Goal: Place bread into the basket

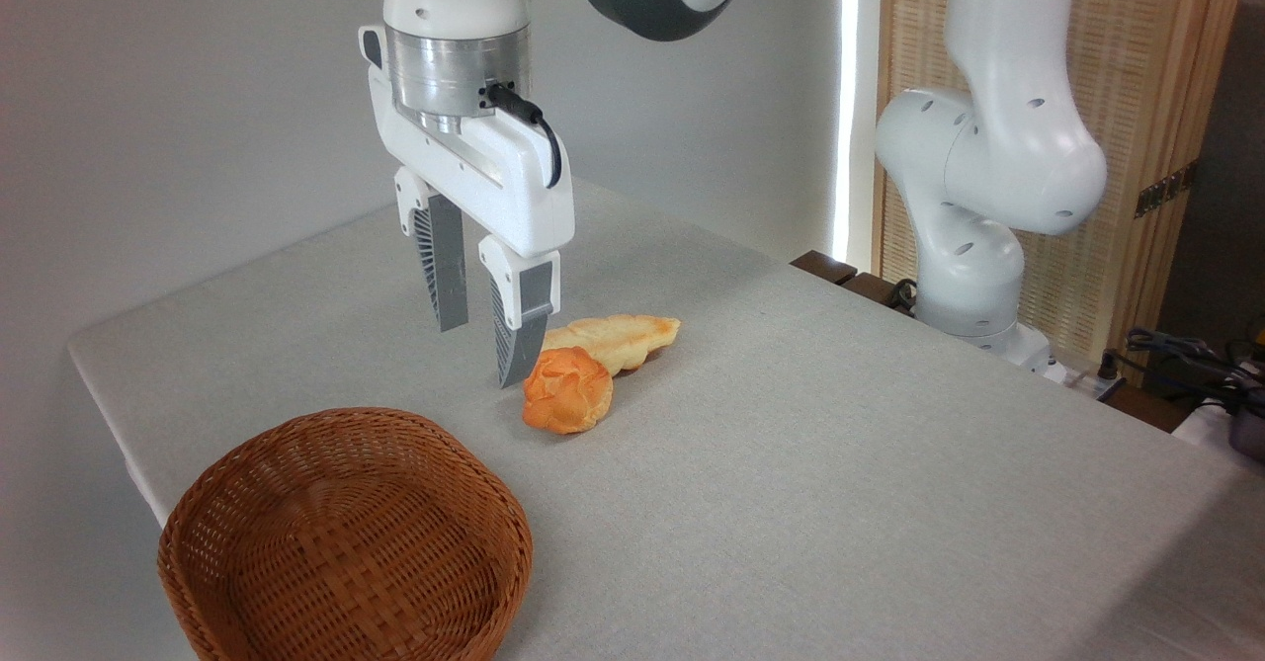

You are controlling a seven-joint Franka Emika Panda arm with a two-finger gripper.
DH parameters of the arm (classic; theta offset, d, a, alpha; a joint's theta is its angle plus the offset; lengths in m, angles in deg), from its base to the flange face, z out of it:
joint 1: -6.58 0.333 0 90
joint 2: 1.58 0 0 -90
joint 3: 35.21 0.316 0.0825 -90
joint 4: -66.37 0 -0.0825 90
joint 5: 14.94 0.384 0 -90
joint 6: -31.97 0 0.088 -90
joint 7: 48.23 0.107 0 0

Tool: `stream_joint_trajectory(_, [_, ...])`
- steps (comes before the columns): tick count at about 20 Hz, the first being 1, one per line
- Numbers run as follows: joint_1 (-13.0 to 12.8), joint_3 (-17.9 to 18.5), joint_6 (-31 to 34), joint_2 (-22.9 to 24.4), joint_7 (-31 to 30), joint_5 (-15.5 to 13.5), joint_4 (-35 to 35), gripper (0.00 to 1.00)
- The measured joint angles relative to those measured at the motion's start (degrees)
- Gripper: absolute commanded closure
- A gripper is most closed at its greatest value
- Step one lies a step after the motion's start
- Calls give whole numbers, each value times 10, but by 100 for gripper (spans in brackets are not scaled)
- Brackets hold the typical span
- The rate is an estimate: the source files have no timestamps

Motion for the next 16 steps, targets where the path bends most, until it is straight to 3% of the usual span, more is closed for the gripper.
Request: stream_joint_trajectory(16, [0, 3, 14, -1, -1, 0, -6, 0])
